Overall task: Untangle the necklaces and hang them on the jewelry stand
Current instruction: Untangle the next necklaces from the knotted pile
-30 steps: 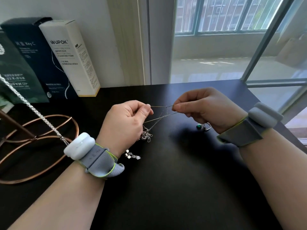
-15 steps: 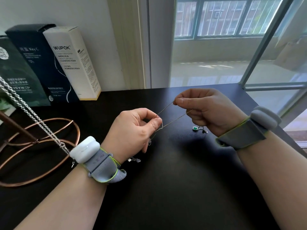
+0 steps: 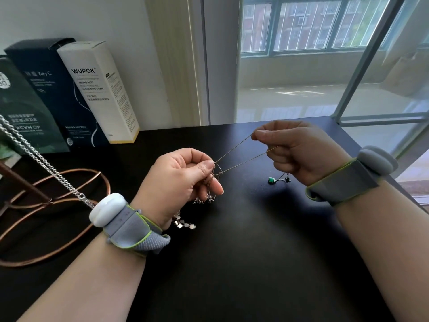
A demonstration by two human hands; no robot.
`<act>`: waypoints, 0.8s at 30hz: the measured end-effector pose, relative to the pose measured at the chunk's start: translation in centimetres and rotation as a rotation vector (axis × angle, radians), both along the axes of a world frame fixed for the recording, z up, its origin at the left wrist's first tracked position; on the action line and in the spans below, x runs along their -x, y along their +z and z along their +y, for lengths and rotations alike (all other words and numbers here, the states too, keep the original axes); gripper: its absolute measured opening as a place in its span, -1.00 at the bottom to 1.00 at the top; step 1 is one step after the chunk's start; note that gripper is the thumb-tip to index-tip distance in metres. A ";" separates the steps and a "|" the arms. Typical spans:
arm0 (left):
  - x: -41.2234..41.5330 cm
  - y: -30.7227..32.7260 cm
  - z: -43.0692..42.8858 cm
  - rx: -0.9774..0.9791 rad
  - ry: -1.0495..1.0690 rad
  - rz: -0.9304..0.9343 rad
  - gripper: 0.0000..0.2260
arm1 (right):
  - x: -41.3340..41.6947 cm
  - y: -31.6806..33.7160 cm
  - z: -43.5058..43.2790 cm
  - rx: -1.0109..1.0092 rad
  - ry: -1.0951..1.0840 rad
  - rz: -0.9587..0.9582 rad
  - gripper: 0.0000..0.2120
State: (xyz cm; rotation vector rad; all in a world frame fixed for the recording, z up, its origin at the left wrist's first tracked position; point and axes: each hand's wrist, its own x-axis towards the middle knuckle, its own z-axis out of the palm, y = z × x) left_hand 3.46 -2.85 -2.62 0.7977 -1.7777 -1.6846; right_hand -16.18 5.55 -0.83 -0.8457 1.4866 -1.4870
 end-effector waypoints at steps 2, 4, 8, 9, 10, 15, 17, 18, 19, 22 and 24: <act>0.0 -0.1 0.0 0.025 -0.008 -0.013 -0.91 | 0.2 -0.1 0.0 -0.012 -0.021 0.057 -0.92; 0.1 -0.2 0.1 0.056 -0.013 -0.026 -0.90 | 0.2 -0.3 0.0 -0.038 -0.049 0.181 -0.94; 0.2 -0.2 0.3 0.061 -0.023 -0.015 -0.90 | -0.6 -0.8 -0.2 -0.111 -0.057 0.498 -0.94; 0.2 -0.1 0.3 0.055 -0.023 -0.009 -0.90 | -0.9 -0.9 -0.3 -0.117 -0.052 0.597 -0.96; 0.2 -0.1 0.3 0.051 -0.024 -0.004 -0.90 | -1.3 -0.9 -0.4 -0.109 -0.047 0.693 -0.98; 0.3 -0.1 0.4 0.046 -0.030 0.023 -0.90 | -3.2 -0.4 -0.4 0.036 0.037 0.581 -0.94; 0.3 -0.2 0.4 0.056 -0.039 0.025 -0.90 | -3.8 -0.6 -0.5 0.050 0.149 0.446 -0.90; 0.4 -0.2 0.4 0.061 -0.045 0.026 -0.90 | -4.0 -0.7 -0.6 0.050 0.183 0.419 -0.89; 0.4 -0.3 0.4 0.064 -0.050 0.028 -0.90 | -4.0 -0.9 -0.6 0.050 0.199 0.409 -0.89; 0.4 -0.2 0.4 0.052 -0.054 0.041 -0.89 | -4.2 -1.1 -0.7 0.053 0.202 0.325 -0.93; 0.5 -0.2 0.5 0.042 -0.054 0.048 -0.89 | -4.5 -1.0 -0.8 0.038 0.220 0.185 -0.92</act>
